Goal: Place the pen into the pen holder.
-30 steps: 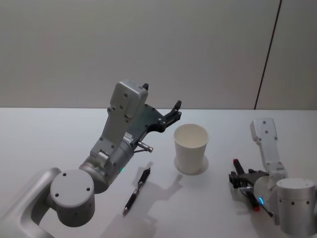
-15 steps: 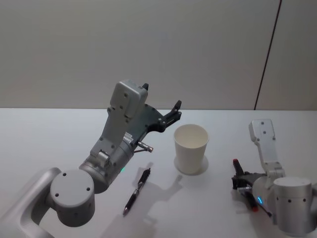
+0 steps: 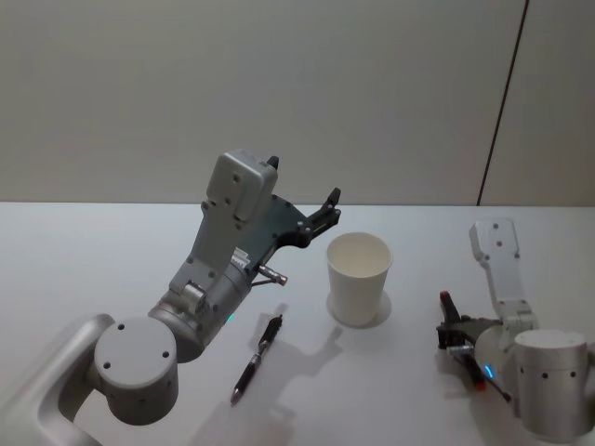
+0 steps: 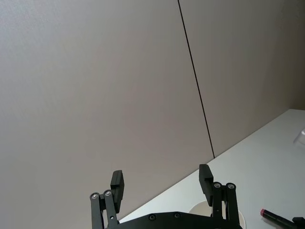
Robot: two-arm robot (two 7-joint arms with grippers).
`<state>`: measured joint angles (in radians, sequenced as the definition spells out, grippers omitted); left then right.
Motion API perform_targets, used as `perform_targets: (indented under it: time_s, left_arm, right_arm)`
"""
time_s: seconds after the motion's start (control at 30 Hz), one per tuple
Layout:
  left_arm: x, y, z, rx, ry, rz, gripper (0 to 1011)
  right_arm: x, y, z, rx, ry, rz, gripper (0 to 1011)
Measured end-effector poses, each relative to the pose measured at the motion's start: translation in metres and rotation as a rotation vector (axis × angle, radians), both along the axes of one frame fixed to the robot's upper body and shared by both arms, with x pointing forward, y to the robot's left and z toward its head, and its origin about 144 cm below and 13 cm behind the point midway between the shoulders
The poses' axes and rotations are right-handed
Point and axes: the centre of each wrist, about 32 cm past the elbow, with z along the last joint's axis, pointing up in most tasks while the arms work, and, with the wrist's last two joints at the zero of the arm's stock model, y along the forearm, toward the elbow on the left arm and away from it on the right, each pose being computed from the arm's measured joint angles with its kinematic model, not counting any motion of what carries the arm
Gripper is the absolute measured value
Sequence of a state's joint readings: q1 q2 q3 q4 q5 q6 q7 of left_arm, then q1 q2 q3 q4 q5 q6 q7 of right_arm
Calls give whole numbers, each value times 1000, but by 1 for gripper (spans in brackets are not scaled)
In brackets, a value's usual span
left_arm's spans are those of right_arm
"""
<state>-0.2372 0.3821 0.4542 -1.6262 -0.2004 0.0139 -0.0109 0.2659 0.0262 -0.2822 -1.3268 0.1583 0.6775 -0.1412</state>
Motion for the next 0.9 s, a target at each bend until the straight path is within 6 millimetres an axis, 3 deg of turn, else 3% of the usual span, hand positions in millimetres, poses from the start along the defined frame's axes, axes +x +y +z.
perform_targets:
  time_s: [0.9]
  left_arm:
    - [0, 0, 0, 0, 0, 0, 1004]
  right_arm:
    - [-12, -6, 22, 81, -366, 89, 177]
